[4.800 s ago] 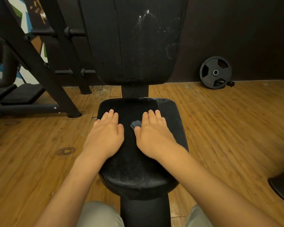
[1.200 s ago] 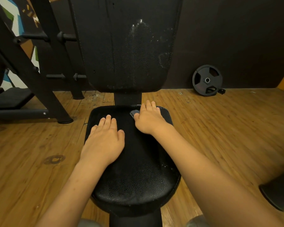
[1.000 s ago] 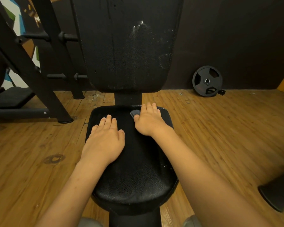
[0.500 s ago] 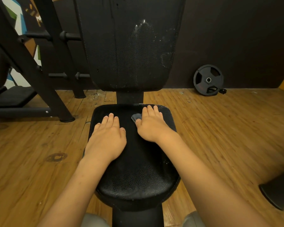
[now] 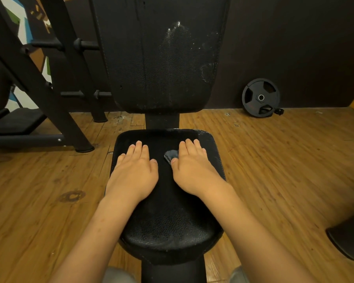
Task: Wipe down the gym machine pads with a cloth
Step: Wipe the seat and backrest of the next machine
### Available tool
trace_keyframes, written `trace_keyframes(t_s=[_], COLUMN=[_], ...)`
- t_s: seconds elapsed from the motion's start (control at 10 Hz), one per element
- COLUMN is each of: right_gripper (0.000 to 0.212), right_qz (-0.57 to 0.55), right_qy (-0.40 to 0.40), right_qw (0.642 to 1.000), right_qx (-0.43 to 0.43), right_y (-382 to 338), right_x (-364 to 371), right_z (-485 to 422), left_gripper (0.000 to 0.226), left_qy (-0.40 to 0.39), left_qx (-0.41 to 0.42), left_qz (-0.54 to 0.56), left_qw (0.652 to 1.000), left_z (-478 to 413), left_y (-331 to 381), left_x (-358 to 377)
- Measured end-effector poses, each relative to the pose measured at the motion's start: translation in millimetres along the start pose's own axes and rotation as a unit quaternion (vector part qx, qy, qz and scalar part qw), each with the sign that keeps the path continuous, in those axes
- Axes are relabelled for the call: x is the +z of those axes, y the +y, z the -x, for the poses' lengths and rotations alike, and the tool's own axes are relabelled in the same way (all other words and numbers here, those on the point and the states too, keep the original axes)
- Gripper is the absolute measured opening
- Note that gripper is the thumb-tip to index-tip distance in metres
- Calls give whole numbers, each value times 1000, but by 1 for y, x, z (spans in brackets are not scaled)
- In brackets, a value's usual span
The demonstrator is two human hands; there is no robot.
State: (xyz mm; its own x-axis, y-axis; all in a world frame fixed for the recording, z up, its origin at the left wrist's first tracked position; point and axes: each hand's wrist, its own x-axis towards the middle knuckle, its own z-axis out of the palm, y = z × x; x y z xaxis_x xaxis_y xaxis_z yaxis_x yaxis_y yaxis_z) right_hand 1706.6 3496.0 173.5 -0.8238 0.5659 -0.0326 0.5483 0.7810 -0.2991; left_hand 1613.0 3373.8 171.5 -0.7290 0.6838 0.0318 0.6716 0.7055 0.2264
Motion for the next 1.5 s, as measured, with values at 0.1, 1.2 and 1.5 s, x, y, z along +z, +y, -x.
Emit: trace_keyframes(t_s=[0.1, 1.2, 1.5], right_gripper=[62, 63, 63], right_qz=[0, 6, 14], right_qy=[-6, -15, -39], right_qw=[1000, 1000, 999], right_qx=[-2, 16, 9], right_y=[-1, -4, -3], right_x=[-5, -9, -5], right_z=[-13, 17, 58], left_gripper=[60, 59, 59], left_qy=[1, 11, 12], left_qx=[-4, -4, 0], left_qz=[-1, -6, -2], left_qw=[1000, 1000, 1000], left_z=[0, -1, -1], left_y=[-1, 0, -2], left_x=[0, 3, 3])
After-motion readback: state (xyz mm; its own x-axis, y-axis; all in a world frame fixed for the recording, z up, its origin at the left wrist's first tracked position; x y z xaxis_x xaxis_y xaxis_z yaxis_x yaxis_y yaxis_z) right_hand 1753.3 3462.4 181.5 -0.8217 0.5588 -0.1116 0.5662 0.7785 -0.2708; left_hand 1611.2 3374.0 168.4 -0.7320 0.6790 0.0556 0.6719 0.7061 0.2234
